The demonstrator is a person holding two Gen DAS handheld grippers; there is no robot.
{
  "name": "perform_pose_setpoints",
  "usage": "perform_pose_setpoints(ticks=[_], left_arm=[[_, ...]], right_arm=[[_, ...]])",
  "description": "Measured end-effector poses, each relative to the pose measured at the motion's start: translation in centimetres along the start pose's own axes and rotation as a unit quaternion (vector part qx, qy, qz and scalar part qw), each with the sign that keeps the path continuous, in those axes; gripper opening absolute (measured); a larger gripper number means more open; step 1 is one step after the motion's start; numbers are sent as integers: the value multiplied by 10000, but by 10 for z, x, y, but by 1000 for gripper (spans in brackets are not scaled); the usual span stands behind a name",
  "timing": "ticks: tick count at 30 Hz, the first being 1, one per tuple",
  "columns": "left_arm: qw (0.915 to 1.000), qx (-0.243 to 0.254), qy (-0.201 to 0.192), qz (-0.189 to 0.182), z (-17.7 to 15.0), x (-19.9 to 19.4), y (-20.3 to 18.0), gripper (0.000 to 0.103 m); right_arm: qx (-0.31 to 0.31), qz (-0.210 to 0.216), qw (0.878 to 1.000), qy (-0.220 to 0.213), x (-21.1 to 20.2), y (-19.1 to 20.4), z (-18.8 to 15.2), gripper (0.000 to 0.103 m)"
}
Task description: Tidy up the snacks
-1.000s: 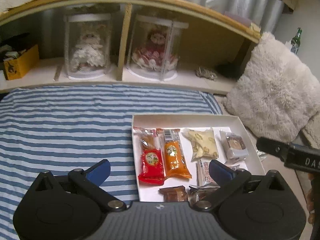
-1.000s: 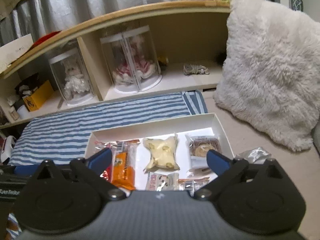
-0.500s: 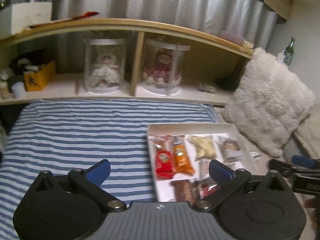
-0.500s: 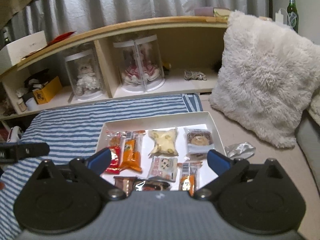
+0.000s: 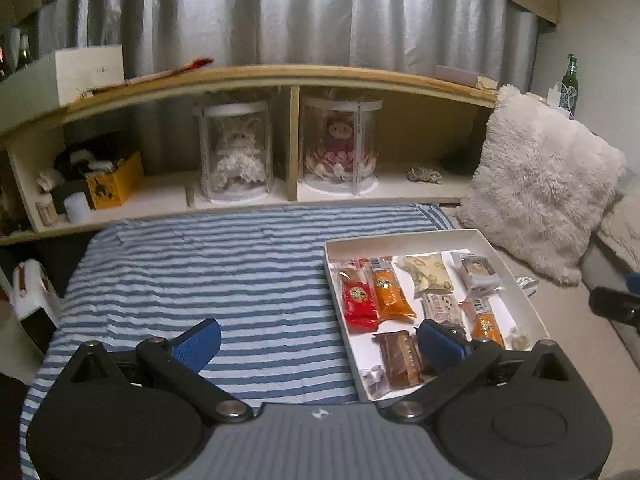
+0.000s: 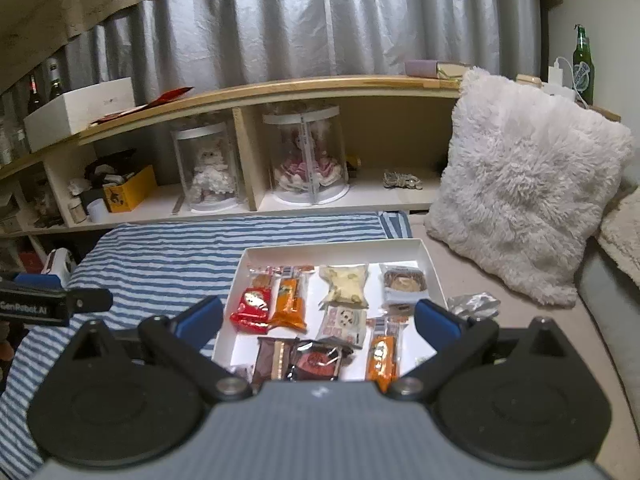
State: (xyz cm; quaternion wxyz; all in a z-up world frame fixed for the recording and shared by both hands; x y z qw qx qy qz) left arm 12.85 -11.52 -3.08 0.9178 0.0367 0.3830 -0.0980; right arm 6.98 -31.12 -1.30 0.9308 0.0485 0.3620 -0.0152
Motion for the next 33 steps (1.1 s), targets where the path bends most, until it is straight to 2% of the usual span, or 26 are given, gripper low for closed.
perform_pose_setpoints(ticks=[5,22,27,33], left_arm=[[9993,17,-284,247,-13,-18,-1,103],[9981,289,-550,27,-65,-42,-10,103],[9970,282,-722,-71,-69,-47,-11,103],[9976,345,-595,-127,-79,-40,-12,103]], right_arm=[[-22,-48,9999,-103,-15,0,-14,102],[-280,-426,9981,-350,-36,8,-68,102],[-199,-347,9986,-343,-35,8,-81,102],[-124,-404,9985,-345,-30,8,-96,102]])
Point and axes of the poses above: each gripper's, at about its wrist camera, not at the fingertips, and x roughly the way its jaws point, y to its left, z to its top, the point moved 8 cm from there along x, roughly the way its jaws point, and after that the axes turned 10 degrees about y, right-handed, at the moved point
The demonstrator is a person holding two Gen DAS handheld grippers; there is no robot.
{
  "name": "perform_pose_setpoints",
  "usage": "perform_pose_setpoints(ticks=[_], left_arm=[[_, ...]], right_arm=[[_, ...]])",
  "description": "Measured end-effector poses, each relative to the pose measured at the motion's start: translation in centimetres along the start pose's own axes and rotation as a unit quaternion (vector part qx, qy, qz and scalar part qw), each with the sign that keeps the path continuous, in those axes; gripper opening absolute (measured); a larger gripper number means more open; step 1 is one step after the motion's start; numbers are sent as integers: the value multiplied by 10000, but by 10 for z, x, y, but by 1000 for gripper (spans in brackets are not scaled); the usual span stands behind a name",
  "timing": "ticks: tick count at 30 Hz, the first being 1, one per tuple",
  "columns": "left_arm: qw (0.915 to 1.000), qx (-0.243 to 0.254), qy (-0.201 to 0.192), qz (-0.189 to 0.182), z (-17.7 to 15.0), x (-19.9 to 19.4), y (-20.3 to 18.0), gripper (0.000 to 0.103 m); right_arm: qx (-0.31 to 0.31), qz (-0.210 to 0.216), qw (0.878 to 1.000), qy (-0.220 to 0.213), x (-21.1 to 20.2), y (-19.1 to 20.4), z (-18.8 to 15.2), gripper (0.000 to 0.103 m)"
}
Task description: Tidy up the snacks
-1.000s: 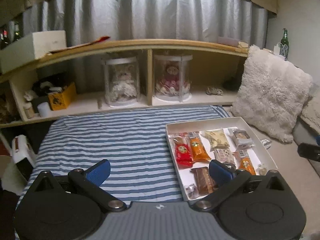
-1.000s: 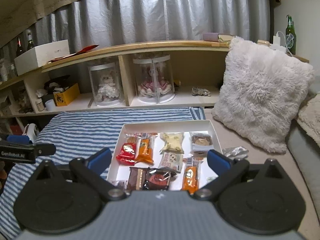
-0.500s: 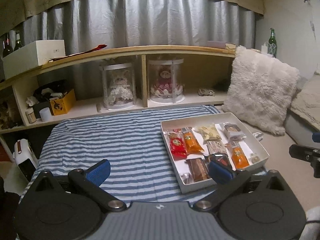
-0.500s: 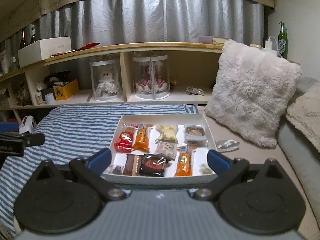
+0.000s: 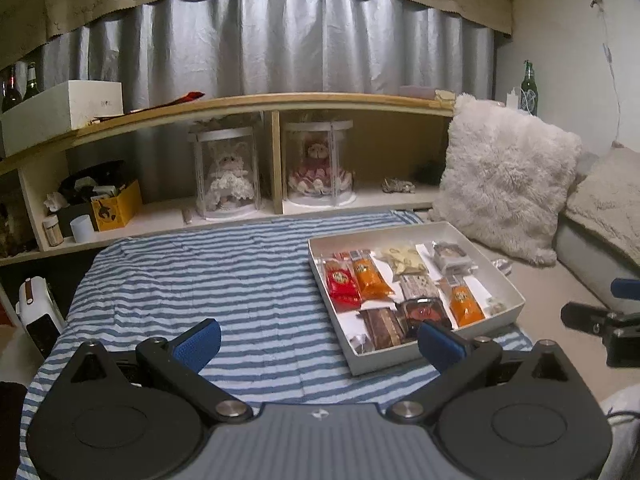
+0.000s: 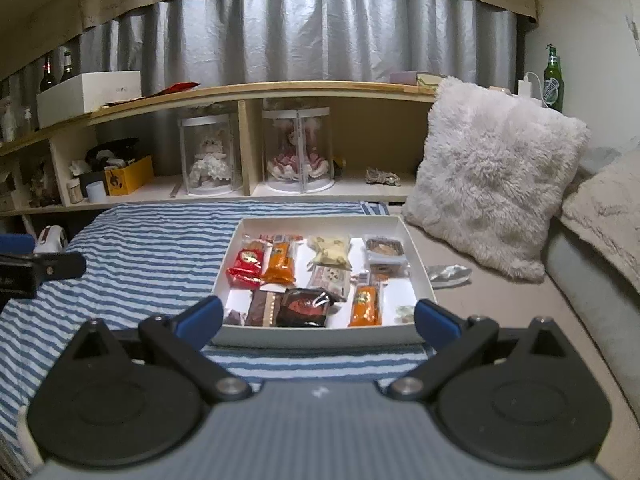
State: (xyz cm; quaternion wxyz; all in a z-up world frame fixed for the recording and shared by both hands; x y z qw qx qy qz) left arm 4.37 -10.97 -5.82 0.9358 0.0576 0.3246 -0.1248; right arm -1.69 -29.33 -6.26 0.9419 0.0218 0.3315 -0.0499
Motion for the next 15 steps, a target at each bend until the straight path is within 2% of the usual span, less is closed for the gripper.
perform_pose_setpoints(ticks=[15], left_arm=[[9999,134,89,50,-17,9,-3,103]], right_arm=[[-140,-216,9996,-77,4,3,-11,102]])
Point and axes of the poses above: each gripper's, at about its wrist camera, not at the fingertips, and x roughly the way its jaws point, y to its left, z to its top, the point moved 8 cm from there along x, roughly the way its jaws point, and after that the axes turned 10 degrees about y, right-handed, at the moved point
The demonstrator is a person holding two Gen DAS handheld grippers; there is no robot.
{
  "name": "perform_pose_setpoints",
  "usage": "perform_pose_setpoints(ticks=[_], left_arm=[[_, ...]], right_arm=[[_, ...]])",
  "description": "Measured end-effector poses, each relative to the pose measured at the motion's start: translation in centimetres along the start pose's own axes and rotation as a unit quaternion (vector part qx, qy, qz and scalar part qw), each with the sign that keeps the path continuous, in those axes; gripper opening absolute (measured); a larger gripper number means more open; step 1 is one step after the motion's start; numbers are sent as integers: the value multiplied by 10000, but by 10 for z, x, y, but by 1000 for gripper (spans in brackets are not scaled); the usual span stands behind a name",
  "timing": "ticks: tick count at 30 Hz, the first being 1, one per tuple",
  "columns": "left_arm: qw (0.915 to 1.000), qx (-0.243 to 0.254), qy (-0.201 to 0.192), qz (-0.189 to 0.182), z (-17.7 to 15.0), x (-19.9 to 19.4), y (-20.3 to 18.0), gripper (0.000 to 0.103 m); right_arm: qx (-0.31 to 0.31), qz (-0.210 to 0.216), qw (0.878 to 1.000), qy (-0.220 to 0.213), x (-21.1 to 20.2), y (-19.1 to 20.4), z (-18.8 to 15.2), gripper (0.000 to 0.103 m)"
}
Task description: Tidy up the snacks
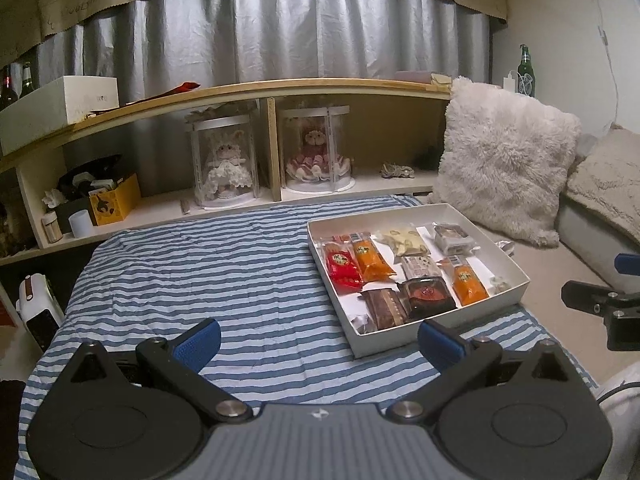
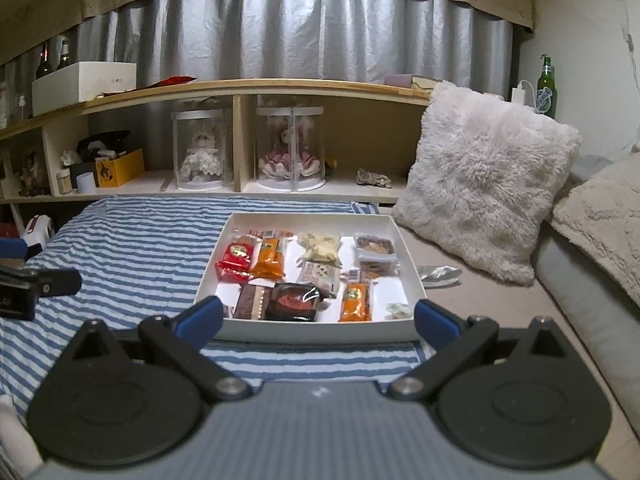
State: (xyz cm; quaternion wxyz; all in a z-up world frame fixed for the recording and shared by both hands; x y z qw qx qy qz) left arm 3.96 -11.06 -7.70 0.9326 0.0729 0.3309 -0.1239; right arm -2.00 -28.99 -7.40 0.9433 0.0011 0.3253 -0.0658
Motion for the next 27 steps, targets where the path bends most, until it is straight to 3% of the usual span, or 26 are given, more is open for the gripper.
perform_pose_setpoints(ticks=[27], left_arm=[[10000,-31,16,29,-3,-1,-2,103]], right_arm=[[188,43,9998,35,0,0,-5,102]])
Point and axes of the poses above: each gripper's, at about its wrist camera, not at the fingertips, and x roughly the way its jaws point, y to its left, z to its top, the point moved 8 cm from there along x, roughly the way its jaws point, and after that the axes turned 10 degrees about y, right-handed, at the moved point
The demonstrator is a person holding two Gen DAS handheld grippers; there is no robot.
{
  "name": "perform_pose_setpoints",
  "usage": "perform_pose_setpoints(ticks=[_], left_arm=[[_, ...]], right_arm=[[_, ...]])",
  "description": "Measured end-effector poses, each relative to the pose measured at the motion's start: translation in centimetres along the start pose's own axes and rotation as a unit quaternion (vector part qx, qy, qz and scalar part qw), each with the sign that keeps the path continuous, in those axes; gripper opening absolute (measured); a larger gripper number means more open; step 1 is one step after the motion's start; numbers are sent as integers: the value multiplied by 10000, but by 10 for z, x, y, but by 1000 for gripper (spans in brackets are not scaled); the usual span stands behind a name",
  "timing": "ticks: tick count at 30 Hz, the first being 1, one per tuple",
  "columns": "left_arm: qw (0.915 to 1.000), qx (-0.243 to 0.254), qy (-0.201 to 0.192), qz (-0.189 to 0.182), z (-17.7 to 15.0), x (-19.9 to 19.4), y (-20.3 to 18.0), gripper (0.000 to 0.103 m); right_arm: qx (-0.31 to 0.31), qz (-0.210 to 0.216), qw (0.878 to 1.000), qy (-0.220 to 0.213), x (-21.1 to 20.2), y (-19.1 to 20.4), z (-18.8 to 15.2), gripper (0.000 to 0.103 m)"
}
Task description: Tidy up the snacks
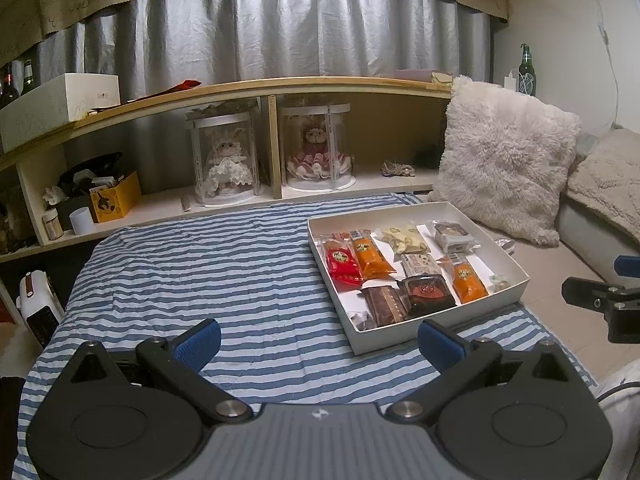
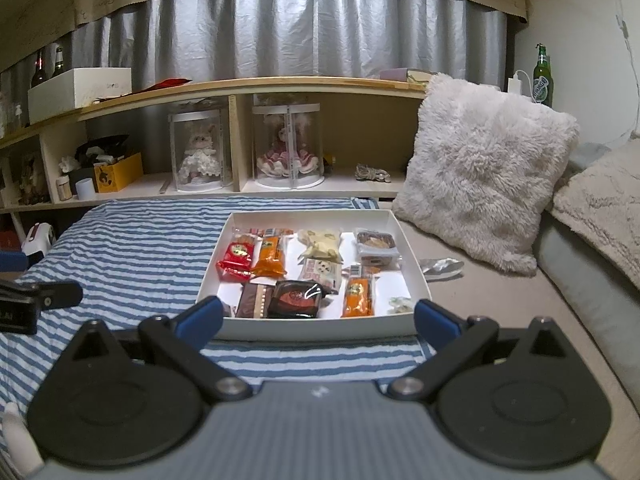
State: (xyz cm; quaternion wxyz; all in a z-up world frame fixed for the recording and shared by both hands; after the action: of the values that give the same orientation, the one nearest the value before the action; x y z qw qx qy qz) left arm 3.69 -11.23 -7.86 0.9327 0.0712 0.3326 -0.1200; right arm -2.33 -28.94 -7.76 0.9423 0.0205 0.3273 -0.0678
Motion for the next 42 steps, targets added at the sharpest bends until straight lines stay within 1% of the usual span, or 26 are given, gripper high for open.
perform_pose_setpoints(ticks=[16,29,42], left_arm=[[10000,2,-4,-3,0,0,0,103],[10000,-5,-5,-15,0,-1,0,103],[10000,35,-31,49,1,-3,0,103]], right_arm=[[-19,-21,10000,6,-1,4,-2,102],[-16,59,10000,43,3,-1,-3,102],[1,87,9999,63,5,-2,-4,102]])
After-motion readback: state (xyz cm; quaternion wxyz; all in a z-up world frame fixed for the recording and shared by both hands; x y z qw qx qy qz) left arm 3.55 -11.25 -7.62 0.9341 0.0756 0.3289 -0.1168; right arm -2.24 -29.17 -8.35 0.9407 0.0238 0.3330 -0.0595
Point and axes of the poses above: each gripper's, at about its wrist camera, not at the fingertips, and x roughly the way its jaws point, y to its left, z to its top, the point moved 8 cm from there along x, roughly the way its jaws point, and after that the axes turned 10 degrees about y, right-handed, at the moved point
